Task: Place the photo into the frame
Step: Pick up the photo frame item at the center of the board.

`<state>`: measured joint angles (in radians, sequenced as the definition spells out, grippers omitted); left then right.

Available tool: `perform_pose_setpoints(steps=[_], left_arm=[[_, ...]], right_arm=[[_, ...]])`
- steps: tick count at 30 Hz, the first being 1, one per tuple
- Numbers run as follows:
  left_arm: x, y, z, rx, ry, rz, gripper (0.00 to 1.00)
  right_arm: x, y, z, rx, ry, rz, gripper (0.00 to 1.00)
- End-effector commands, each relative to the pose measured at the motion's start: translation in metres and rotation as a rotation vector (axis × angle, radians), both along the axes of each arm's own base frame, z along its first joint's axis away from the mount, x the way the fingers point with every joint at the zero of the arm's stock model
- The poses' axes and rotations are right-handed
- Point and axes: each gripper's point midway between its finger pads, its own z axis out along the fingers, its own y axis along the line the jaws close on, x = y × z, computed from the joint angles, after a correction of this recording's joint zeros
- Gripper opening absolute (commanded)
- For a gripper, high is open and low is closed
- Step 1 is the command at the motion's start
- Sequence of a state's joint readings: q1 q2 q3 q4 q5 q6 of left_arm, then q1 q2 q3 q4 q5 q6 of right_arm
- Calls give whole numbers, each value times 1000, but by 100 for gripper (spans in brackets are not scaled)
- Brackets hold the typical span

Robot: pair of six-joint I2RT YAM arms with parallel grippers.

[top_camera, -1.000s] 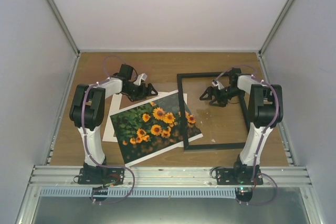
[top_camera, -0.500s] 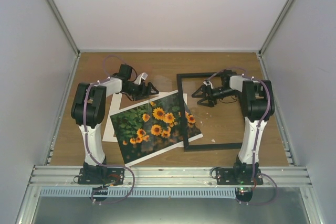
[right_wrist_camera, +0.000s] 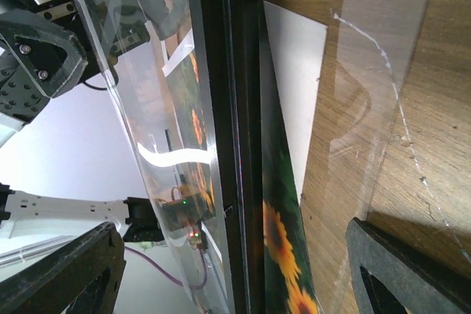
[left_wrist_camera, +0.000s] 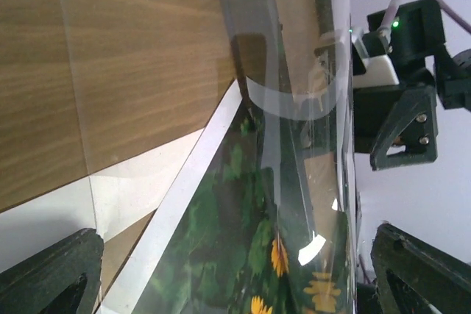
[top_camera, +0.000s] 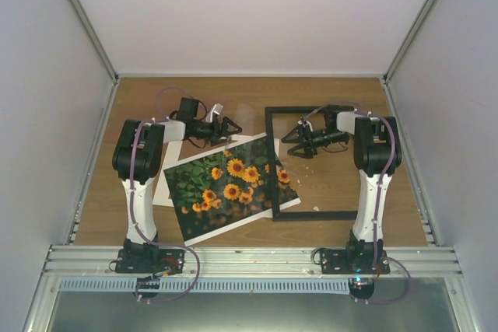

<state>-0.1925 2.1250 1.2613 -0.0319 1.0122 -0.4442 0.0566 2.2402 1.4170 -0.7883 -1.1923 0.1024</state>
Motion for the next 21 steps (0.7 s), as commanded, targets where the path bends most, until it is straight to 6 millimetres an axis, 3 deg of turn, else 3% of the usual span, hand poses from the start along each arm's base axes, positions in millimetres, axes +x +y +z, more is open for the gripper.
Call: perform_pose_setpoints(steps=[1, 6, 14, 17, 21], left_arm=[[11, -31, 7, -70, -30, -50, 99], [13, -46, -6, -28, 6, -79, 93], [18, -56, 16, -30, -58, -131, 81], [20, -51, 31, -44, -88, -127, 76], [24, -29, 49, -86, -79, -83, 66]], right_arm=[[-22, -4, -92, -259, 47, 86, 84], [-15, -3, -90, -256, 22, 87, 84], [-4, 6, -83, -235, -36, 108, 84], [0, 8, -75, -214, -69, 116, 84], [9, 13, -56, -179, -147, 128, 85]])
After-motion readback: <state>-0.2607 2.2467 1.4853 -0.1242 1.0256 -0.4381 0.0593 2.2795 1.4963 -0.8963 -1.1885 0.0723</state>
